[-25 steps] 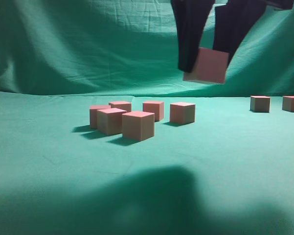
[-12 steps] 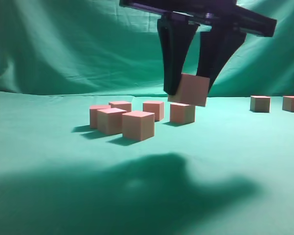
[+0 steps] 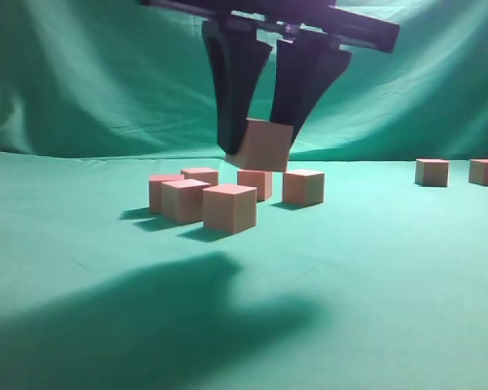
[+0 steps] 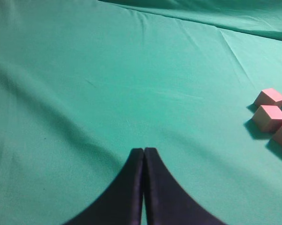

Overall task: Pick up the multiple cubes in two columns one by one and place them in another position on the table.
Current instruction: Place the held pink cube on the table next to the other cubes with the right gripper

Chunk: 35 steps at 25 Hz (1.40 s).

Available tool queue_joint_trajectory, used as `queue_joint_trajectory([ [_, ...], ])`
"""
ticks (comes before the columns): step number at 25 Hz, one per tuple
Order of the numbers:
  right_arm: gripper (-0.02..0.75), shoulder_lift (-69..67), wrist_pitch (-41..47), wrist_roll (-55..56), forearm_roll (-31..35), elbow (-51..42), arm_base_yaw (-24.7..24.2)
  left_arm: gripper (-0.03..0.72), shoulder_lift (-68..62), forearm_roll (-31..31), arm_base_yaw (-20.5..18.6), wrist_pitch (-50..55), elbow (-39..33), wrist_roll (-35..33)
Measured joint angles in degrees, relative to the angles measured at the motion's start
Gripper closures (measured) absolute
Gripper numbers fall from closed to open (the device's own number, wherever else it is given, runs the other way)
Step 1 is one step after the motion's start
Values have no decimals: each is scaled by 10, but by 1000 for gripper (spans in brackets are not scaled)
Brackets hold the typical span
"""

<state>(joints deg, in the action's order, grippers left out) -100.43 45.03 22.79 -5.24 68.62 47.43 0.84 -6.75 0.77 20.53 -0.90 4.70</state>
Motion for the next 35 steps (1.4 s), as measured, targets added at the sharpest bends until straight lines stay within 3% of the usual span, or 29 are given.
queue_joint_trajectory([
  [5, 476, -27, 29, 61, -61, 5, 4, 688, 0, 0, 0, 0, 0, 0],
  [35, 476, -88, 5, 100, -100, 10, 5, 688, 0, 0, 0, 0, 0, 0],
])
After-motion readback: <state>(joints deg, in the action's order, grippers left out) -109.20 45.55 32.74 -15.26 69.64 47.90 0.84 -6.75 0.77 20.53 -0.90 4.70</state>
